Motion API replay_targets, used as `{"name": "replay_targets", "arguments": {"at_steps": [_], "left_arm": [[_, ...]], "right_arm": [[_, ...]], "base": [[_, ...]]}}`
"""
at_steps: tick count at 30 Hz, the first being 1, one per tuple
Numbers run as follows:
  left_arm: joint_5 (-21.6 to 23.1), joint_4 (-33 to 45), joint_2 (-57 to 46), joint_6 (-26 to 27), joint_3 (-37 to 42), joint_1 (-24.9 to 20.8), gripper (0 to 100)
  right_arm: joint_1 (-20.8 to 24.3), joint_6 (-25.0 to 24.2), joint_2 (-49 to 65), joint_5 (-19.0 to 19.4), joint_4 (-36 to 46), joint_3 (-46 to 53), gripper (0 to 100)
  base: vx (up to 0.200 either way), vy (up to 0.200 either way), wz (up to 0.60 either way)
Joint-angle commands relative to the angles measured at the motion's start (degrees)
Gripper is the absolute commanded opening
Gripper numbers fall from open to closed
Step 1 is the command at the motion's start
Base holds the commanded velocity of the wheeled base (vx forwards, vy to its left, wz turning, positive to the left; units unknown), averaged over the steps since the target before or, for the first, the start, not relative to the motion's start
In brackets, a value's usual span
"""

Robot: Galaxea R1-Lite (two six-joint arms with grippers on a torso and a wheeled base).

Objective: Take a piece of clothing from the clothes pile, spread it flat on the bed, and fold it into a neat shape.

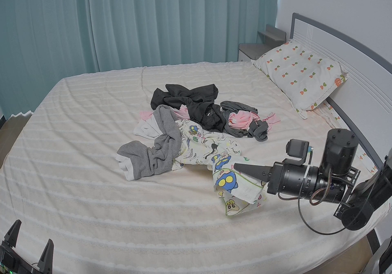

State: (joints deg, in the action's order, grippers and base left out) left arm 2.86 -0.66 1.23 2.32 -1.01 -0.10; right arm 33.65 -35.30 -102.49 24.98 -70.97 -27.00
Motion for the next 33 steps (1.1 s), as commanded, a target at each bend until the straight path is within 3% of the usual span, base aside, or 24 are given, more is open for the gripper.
{"name": "replay_targets", "arguments": {"at_steps": [1, 5, 8, 9, 12, 15, 23, 33], "left_arm": [[2.32, -4.53, 18.02, -15.06, -22.10, -0.96, 100], [13.48, -4.35, 30.76, -4.87, -23.60, -1.92, 100], [16.73, -5.67, 41.31, -2.58, -23.60, -2.54, 100], [17.97, -7.87, 47.02, -1.88, -23.77, -6.32, 100], [18.23, -14.11, 57.92, -1.96, -23.25, -15.02, 100], [18.23, -20.08, 68.82, -1.44, -22.45, -20.38, 100], [18.32, -38.01, 93.60, -1.17, -20.87, -23.37, 100], [17.44, -57.53, 114.08, 1.99, -17.71, -29.43, 100]], "right_arm": [[3.00, -0.03, 8.97, 1.39, 1.19, -1.91, 0], [4.85, -0.03, 10.82, 1.39, 4.53, -5.78, 0], [5.55, -0.03, 10.99, 1.39, 7.08, -9.12, 0], [6.08, -0.03, 11.17, 1.39, 8.48, -11.67, 0], [6.61, -0.03, 12.22, 1.48, 12.09, -16.86, 0], [8.72, -0.03, 13.45, 1.39, 17.01, -20.55, 0], [11.44, -0.03, 15.91, 0.95, 18.24, -21.60, 0], [13.90, 0.06, 15.74, 0.86, 18.06, -21.60, 0]], "base": [[0.000, 0.000, 0.00], [0.000, 0.000, 0.00], [0.000, 0.000, 0.00], [0.000, 0.000, 0.00], [0.000, 0.000, 0.00], [0.000, 0.000, 0.00], [0.000, 0.000, 0.00], [0.000, 0.000, 0.00]]}}
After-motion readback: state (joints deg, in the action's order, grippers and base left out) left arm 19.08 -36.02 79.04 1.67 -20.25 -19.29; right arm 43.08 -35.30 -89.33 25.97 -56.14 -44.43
